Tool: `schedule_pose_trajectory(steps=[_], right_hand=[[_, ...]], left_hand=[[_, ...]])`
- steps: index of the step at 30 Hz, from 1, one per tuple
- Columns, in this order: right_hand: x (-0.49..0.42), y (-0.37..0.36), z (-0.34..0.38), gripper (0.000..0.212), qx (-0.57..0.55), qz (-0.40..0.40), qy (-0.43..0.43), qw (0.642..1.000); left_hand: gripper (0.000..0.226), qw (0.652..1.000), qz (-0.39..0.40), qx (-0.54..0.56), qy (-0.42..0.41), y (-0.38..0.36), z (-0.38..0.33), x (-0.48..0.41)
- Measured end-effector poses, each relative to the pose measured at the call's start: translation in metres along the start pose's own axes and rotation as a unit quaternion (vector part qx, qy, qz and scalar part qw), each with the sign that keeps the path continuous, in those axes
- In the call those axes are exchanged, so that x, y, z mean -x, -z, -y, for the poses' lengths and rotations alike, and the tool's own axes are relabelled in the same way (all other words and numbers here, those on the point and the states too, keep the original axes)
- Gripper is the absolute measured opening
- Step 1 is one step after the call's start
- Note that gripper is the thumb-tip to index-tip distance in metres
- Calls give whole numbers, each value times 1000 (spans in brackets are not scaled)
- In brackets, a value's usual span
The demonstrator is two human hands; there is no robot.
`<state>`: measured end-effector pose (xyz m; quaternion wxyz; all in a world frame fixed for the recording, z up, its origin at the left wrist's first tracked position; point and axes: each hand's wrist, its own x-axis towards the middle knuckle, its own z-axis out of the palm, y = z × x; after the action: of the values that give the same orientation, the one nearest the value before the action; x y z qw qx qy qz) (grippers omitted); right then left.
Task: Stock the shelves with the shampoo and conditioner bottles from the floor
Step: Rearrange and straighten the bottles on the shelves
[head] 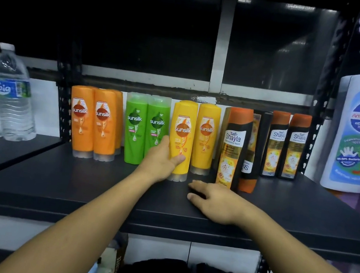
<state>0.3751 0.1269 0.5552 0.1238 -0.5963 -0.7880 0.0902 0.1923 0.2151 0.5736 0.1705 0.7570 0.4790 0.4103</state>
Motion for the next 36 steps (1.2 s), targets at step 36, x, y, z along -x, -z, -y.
schedule_pose_trajectory(steps=[36], right_hand=[[-105,-10,0,86,-248,-334,-121,902]], left_hand=[[94,997,-50,-65,3,-34,12,-32]])
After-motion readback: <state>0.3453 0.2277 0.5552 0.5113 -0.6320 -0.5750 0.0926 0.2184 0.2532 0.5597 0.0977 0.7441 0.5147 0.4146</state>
